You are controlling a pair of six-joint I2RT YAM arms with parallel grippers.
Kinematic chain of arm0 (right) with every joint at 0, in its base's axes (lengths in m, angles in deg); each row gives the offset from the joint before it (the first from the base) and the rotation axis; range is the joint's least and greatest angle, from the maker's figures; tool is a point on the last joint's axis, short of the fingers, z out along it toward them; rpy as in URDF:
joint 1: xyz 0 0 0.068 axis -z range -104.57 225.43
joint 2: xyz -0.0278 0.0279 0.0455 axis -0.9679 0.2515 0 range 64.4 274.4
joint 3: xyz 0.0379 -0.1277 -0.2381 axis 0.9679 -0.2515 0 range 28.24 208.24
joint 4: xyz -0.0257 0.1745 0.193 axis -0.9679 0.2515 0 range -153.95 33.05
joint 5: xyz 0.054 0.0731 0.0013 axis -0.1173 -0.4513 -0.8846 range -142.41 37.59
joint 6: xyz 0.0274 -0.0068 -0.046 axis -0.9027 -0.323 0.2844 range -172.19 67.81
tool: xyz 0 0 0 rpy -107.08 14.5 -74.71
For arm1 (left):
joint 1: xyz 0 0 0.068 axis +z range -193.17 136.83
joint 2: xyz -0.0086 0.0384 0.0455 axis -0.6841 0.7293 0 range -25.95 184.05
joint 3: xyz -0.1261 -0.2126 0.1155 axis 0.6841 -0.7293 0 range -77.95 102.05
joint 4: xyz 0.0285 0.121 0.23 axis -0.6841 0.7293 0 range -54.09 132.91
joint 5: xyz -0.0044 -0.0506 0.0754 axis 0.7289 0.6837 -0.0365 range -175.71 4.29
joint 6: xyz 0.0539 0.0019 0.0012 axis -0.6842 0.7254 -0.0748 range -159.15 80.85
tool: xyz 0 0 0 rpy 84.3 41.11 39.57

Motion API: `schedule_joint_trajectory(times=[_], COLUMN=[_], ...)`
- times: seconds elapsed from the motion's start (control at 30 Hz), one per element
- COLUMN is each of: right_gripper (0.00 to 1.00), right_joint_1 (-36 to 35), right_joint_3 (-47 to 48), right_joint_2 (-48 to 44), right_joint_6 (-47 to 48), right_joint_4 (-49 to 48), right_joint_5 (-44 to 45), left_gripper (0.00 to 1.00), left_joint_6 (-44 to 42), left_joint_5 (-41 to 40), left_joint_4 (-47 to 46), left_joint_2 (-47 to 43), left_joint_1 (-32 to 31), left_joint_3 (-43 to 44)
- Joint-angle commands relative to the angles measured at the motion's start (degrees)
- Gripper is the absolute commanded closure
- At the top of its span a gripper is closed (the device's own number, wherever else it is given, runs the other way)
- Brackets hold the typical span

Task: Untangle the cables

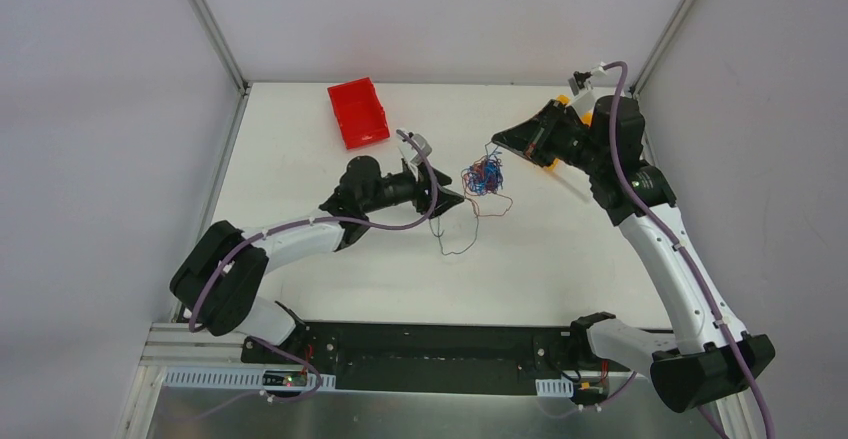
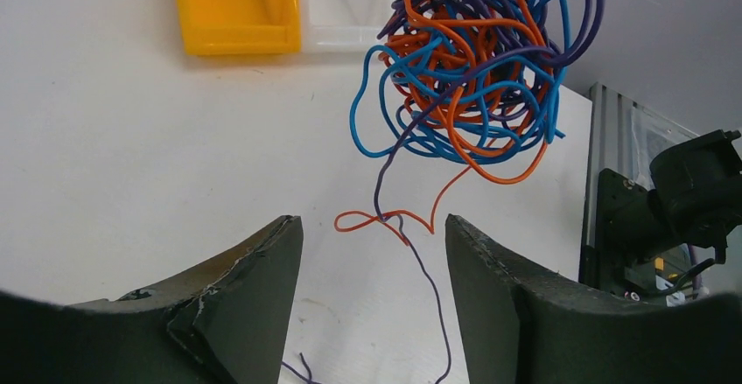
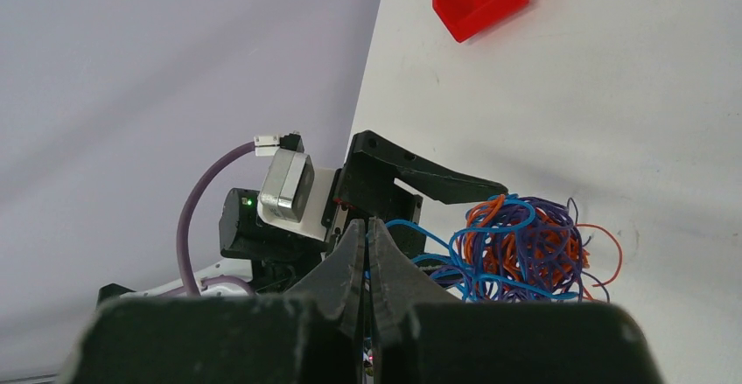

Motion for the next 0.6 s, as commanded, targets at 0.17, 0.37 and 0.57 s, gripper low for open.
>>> schedule_joint_trajectory(times=[0.17,0.37,0.57], right_gripper=[1.0,1.0,1.0], right_joint_1=[-0.2,-0.2,0.6], right_joint_3=[3.8,3.9,2.7], right_joint_2=[-0.3,-0.5,-1.5], right_joint_6=[-3.1,-4.0,-2.6], right_joint_4=[-2.7,-3.1,-1.2], right_joint_5=[-2.3,-2.0,1.4], left_gripper=[0.42,0.54,1.0], left_joint_6=[0.7,2.0,3.9], left_joint_5=[2.5,2.7,1.0], left_joint_4=[-7.0,-8.5,-7.8], left_joint_2=[3.1,5.5,7.1], left_joint_1=[-1.2,-2.0,-2.2], left_joint_3=[4.8,6.0,6.4])
